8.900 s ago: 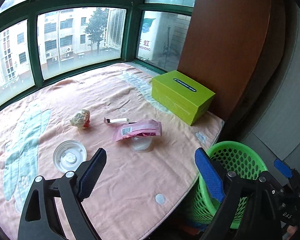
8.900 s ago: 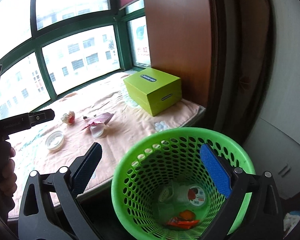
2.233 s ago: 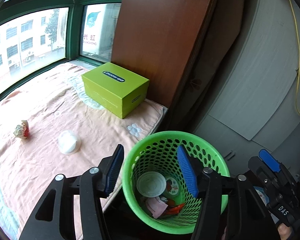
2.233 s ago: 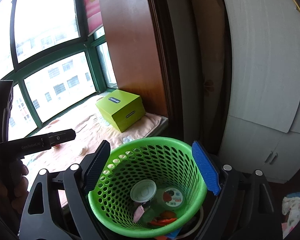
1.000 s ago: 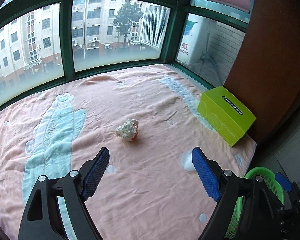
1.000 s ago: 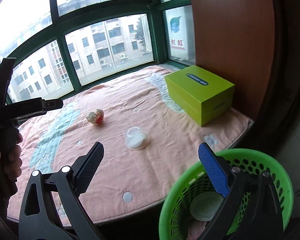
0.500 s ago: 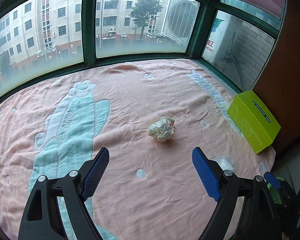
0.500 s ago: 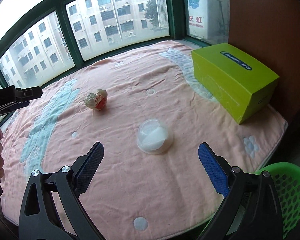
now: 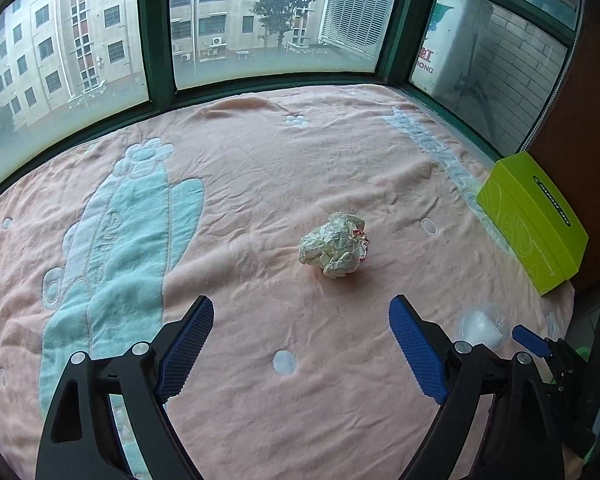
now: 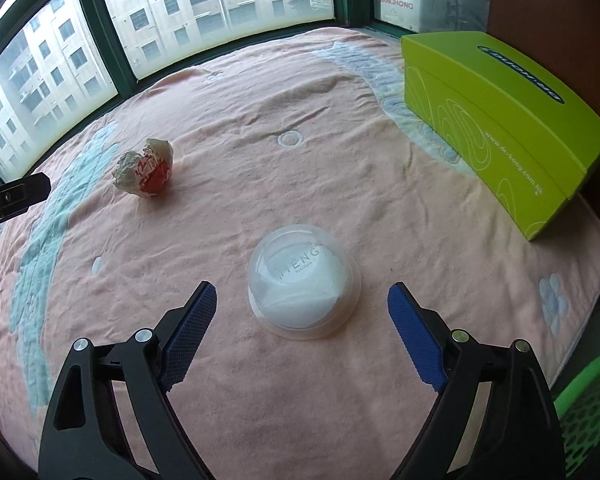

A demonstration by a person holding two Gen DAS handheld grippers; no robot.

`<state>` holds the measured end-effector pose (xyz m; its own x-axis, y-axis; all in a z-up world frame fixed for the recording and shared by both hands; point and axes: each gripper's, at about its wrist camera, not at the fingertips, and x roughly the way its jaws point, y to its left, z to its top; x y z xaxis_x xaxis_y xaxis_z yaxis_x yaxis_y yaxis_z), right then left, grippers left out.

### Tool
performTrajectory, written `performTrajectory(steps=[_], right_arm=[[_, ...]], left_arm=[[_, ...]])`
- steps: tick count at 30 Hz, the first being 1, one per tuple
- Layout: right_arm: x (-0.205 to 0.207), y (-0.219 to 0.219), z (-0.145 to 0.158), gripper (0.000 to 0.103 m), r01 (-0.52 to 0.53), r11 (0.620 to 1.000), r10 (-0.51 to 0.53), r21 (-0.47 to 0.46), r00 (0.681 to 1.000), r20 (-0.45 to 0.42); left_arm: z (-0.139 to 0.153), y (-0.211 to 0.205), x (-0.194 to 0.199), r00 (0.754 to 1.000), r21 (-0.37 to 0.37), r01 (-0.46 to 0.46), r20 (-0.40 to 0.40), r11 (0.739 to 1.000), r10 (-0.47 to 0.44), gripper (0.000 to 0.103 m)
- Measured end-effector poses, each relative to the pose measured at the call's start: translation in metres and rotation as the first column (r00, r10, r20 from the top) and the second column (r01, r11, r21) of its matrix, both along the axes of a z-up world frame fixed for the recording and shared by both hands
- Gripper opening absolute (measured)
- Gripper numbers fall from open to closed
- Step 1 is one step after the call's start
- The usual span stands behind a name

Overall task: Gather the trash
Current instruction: 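Grasp the clear cup with right gripper while left gripper grasps crumpled paper ball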

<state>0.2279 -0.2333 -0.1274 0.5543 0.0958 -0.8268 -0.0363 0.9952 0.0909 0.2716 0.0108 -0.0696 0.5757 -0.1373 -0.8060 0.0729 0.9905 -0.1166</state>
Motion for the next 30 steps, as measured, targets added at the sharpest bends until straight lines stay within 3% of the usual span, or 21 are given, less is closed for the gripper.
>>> performTrajectory(steps=[5,21,30], right_arm=[[0.005,0.001,-0.009,0.073,0.0,1.0,0.0,-0.01,1.0,-0.023],[0.009,0.001,-0.009,0.064,0.006,1.0,-0.007,-0.017,0.999,-0.042],[-0.005,-0.001,0.005,0.064,0.013,1.0,-0.012,0.01,1.0,-0.02]], left_arm=[[-0.013,-0.01,0.017,0.999,0.007,0.027,-0.02,1.0,-0.027,0.087],[-0.052,-0.034,0.075,0.994,0.011,0.046,-0.098,0.999,-0.045,0.087],[-0.066,-0.032,0.084,0.991,-0.036,0.04,-0.126,0.999,-0.045,0.061]])
